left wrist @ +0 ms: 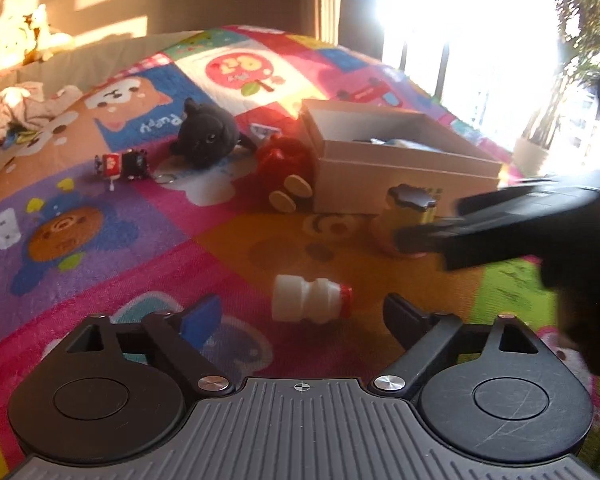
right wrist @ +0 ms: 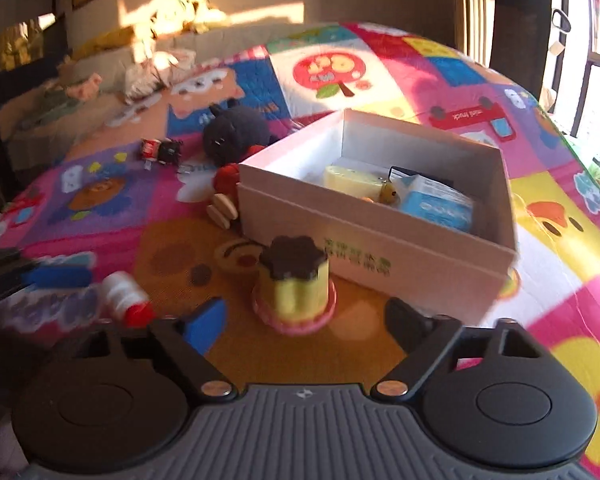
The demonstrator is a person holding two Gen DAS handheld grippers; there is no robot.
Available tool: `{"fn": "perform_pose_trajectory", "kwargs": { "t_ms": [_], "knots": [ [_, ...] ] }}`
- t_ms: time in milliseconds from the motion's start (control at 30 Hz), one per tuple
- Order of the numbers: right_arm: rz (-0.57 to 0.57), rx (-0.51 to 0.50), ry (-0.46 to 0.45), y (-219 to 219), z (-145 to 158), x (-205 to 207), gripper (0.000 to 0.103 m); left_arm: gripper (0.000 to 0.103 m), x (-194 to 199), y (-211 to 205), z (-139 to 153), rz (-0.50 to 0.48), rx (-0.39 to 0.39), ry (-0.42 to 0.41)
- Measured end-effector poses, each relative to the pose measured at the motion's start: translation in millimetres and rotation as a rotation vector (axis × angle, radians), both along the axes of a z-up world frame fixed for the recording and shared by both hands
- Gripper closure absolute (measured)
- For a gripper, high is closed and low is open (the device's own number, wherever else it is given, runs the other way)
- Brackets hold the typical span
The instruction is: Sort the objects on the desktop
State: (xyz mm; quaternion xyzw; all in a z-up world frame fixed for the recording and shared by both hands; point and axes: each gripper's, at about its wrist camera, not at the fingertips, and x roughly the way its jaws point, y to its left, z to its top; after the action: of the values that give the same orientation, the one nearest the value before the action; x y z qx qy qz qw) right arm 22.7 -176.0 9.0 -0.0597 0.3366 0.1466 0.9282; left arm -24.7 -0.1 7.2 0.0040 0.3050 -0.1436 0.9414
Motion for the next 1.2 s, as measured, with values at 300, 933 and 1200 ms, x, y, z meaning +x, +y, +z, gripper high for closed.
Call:
{"fn": "perform_pose_trajectory", "kwargs": {
  "t_ms": [300, 933, 1200],
  "knots": [
    [0.006, -0.004, 0.08, 9, -10, 23, 0.047, 0.01, -1, -1, -2, 0.027, -0.03, 0.012],
    [0.03, 0.038, -0.13, -67, 84, -58, 0.047, 0.054, 27, -45, 79, -0.098, 0.118, -0.241],
    [-0.063, 0.078, -0.308, -96, 140, -46, 0.047, 0.045, 106, -86, 93, -0.097, 0.076, -0.32]
  ]
}}
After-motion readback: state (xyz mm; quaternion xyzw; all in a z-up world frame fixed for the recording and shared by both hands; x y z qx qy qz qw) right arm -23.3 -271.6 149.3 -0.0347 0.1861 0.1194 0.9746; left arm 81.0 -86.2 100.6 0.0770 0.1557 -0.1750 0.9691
